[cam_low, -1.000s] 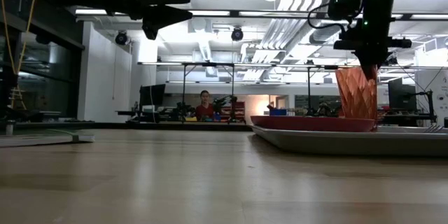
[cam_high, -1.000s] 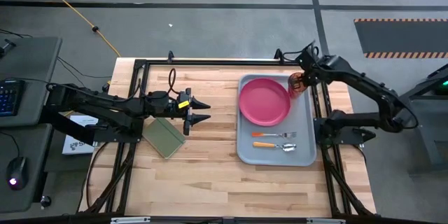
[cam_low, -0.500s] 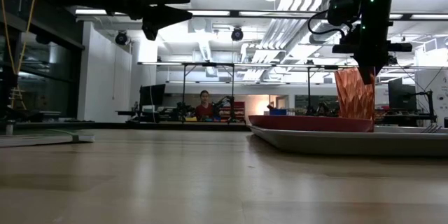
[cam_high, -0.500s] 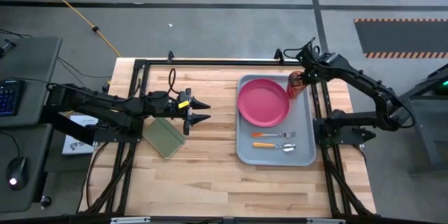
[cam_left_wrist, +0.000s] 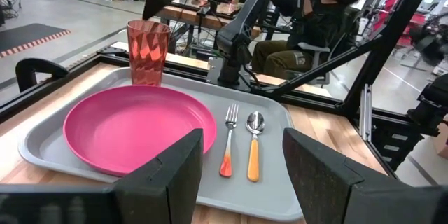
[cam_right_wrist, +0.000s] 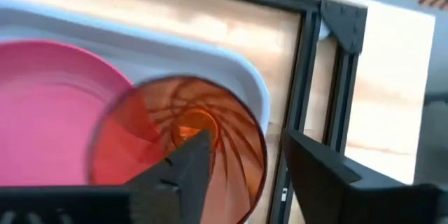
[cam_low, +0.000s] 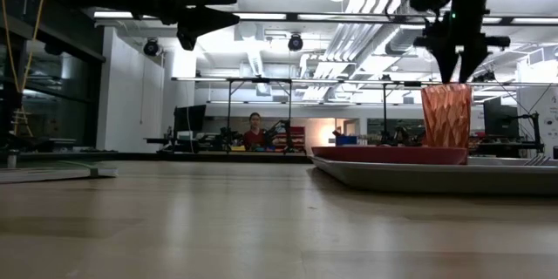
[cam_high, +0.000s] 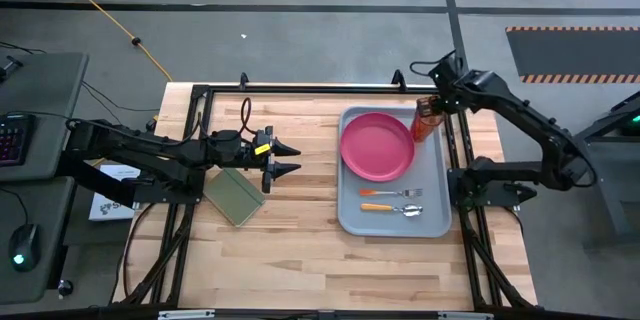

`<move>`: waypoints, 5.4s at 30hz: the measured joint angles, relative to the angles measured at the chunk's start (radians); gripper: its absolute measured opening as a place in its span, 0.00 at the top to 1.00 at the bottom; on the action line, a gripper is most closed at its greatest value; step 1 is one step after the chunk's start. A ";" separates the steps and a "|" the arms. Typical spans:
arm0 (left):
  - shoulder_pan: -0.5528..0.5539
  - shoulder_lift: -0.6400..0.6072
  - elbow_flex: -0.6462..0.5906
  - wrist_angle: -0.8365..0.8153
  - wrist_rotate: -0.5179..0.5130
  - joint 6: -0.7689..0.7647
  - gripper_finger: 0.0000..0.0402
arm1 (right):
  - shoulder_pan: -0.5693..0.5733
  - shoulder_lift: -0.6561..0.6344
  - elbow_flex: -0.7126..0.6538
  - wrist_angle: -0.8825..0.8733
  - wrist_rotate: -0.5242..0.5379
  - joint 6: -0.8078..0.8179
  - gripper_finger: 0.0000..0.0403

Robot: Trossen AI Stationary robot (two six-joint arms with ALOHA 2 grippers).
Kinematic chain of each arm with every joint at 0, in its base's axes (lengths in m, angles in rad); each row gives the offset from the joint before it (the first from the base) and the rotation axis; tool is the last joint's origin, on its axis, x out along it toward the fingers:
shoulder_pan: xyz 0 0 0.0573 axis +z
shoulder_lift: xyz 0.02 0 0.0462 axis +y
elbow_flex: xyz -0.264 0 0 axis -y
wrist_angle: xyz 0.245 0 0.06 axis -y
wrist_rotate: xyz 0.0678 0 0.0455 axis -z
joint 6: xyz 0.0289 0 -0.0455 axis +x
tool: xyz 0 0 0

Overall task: Pick and place plate/cup/fork/spoon on tray
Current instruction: Put the red cup to the top left of the pink plate on the light blue tray, then return to Home Position

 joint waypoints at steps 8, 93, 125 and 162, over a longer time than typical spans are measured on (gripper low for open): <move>0.000 0.000 0.000 -0.020 0.000 0.000 0.53 | 0.022 -0.057 0.170 -0.003 -0.003 -0.040 0.48; 0.008 -0.949 -0.465 -0.314 -0.031 0.177 1.00 | 0.886 -0.547 -0.282 0.650 -0.100 -0.126 1.00; 0.008 -0.949 -0.465 -0.341 -0.060 0.159 1.00 | 0.884 -1.112 -0.894 1.024 -0.136 -0.205 1.00; 0.007 -0.967 -0.464 -0.347 -0.060 0.159 1.00 | 0.885 -1.102 -1.040 1.170 -0.223 -0.309 1.00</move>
